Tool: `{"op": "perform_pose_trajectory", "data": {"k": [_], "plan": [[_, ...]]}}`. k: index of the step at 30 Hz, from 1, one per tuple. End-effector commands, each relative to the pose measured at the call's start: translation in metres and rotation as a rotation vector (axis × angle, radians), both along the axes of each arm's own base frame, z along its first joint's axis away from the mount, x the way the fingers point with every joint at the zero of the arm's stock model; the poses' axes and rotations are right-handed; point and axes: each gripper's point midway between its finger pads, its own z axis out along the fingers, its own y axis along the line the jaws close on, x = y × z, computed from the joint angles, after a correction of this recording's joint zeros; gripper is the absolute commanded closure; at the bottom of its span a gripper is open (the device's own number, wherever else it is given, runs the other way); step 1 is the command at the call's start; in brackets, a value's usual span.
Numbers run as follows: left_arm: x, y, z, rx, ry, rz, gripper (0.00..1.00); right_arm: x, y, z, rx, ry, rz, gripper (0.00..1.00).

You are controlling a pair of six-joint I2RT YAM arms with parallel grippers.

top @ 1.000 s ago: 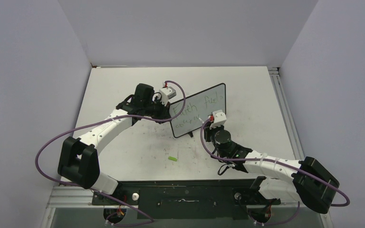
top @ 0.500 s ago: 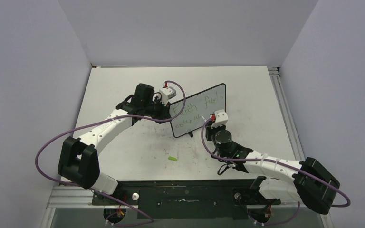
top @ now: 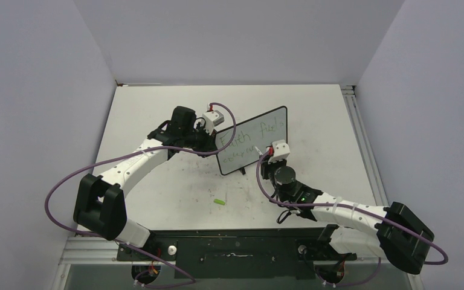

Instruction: Write a sentence on the whiteboard

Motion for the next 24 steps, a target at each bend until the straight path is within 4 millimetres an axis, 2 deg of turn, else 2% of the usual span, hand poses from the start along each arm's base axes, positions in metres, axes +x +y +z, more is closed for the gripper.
{"op": "perform_pose_trajectory", "data": {"k": [1,24], "plan": [[0.002,0.005,0.003,0.040,-0.037,-0.008,1.00,0.004,0.008,0.037,0.079,-0.085,0.005,0.95],[0.002,0.005,0.003,0.040,-0.036,-0.010,1.00,0.008,0.010,0.020,0.058,-0.071,-0.016,0.95]]}}
